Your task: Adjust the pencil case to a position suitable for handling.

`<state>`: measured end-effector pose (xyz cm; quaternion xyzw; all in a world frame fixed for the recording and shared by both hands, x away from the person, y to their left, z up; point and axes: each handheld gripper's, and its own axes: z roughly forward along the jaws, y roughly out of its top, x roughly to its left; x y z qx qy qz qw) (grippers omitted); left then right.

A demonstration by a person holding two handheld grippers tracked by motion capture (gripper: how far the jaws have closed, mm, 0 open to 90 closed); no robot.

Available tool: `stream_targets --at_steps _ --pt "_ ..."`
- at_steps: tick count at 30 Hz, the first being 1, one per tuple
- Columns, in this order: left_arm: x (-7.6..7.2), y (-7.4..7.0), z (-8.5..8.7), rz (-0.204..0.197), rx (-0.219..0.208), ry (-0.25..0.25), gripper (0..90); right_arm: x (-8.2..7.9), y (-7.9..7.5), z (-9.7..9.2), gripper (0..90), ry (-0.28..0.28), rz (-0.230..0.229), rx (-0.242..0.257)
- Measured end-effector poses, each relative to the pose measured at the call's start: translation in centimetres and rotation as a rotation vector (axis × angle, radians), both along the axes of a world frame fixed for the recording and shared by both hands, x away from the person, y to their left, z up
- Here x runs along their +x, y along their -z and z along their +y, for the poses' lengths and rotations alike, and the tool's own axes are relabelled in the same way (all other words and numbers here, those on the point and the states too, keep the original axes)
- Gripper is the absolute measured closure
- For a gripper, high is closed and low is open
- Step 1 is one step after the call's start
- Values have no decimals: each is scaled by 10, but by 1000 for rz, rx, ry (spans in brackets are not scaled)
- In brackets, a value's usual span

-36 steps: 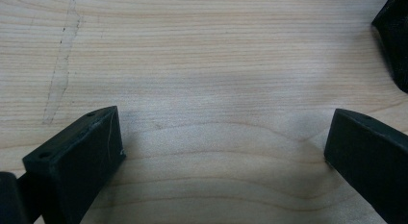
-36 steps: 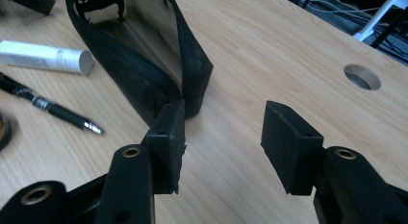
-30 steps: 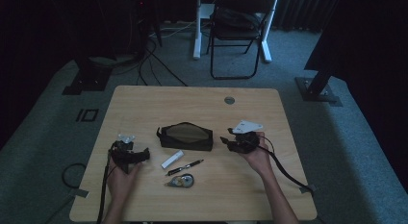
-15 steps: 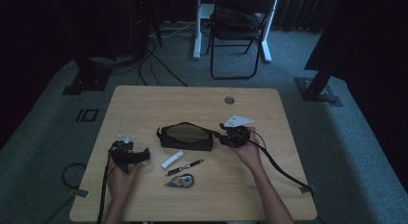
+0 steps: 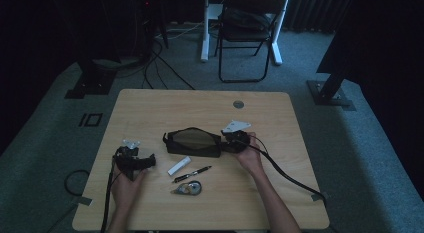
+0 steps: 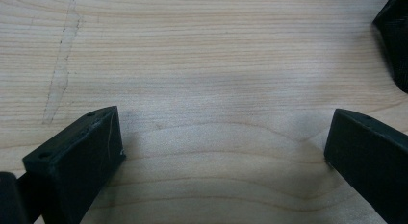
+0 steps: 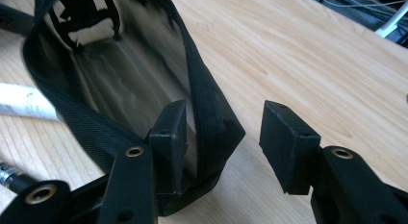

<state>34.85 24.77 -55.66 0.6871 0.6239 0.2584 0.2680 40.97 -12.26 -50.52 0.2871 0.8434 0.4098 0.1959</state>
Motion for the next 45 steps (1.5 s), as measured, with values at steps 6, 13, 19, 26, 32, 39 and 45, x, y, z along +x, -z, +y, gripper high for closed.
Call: stream_targets --at_steps 6,13,19,26,32,39,45 --pt "0 0 0 0 0 0 0 -5 7 1 547 -20 16 -33" --pt "0 0 0 -1 0 0 0 -16 9 1 620 -64 16 -64" --pt "0 0 0 0 0 0 0 -26 7 2 626 -86 4 -84" --pt "0 0 0 0 0 0 0 -32 9 -9 627 -90 15 -62" --pt "0 0 0 0 0 0 0 -38 4 -15 577 -82 -8 -53" --pt "0 0 0 0 0 0 0 -46 -9 -19 550 -85 -32 -19" --pt "0 0 0 1 0 0 0 -57 -18 -17 543 -101 -44 19"
